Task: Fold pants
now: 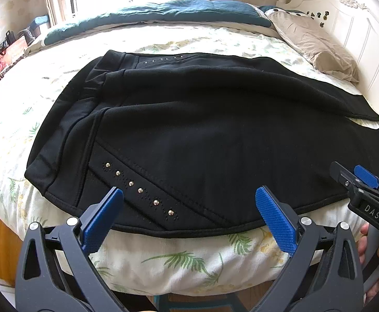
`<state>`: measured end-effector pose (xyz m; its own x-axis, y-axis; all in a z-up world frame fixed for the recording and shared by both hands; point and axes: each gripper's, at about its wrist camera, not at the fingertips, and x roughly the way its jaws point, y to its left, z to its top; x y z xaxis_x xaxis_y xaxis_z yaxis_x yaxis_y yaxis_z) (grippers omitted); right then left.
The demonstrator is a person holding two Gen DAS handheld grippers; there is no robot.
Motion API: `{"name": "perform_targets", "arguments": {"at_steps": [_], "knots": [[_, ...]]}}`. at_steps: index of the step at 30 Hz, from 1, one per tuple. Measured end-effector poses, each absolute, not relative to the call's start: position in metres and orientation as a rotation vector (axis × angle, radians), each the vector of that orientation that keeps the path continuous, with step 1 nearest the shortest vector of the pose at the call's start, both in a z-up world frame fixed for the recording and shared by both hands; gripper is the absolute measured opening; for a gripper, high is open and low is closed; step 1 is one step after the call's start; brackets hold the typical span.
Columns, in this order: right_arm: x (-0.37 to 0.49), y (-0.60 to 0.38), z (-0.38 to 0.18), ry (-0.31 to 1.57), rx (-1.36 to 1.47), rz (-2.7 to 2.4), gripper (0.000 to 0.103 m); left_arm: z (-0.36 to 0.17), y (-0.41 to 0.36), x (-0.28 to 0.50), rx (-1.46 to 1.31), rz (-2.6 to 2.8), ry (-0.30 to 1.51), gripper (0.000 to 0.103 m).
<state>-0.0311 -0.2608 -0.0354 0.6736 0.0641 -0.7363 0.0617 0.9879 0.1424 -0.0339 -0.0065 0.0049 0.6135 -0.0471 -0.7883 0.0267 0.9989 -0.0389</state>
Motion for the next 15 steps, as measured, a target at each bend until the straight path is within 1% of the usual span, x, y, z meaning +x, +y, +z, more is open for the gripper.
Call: {"name": "perform_targets", "arguments": {"at_steps": [15], "knots": [[-0.03,-0.2621,-0.034,0.839,0.163,0.004,0.099,0.0035,-0.001,-0.0343,-0.029,-0.037,0.91,0.101]]}}
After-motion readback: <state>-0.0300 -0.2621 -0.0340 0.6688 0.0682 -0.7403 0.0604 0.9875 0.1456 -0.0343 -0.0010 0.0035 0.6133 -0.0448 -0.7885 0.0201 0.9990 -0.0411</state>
